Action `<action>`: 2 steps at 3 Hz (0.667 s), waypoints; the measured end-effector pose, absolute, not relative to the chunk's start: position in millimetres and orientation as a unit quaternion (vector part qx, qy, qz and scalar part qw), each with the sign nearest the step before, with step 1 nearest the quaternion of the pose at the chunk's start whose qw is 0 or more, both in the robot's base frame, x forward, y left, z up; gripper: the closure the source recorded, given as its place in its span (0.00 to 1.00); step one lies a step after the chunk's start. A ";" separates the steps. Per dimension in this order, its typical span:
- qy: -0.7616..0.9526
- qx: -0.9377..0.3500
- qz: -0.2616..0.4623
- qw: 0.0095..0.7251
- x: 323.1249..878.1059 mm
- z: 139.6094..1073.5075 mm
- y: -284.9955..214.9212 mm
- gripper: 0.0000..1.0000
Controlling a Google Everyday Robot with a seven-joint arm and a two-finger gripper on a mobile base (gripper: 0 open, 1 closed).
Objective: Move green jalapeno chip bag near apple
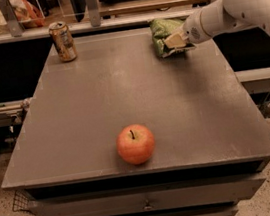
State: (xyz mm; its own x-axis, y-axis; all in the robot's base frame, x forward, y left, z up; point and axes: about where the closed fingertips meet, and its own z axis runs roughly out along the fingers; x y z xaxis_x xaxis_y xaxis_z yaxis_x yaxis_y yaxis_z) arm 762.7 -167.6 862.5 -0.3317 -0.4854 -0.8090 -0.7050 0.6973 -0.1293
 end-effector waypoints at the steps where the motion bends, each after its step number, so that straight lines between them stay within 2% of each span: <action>1: 0.792 -0.393 0.133 0.448 755.3 885.4 -165.0 1.00; 2: 0.759 -0.456 0.179 0.429 711.6 914.9 -154.1 1.00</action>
Offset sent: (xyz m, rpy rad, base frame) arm -0.1099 0.0164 0.0750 0.0068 0.0633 0.4333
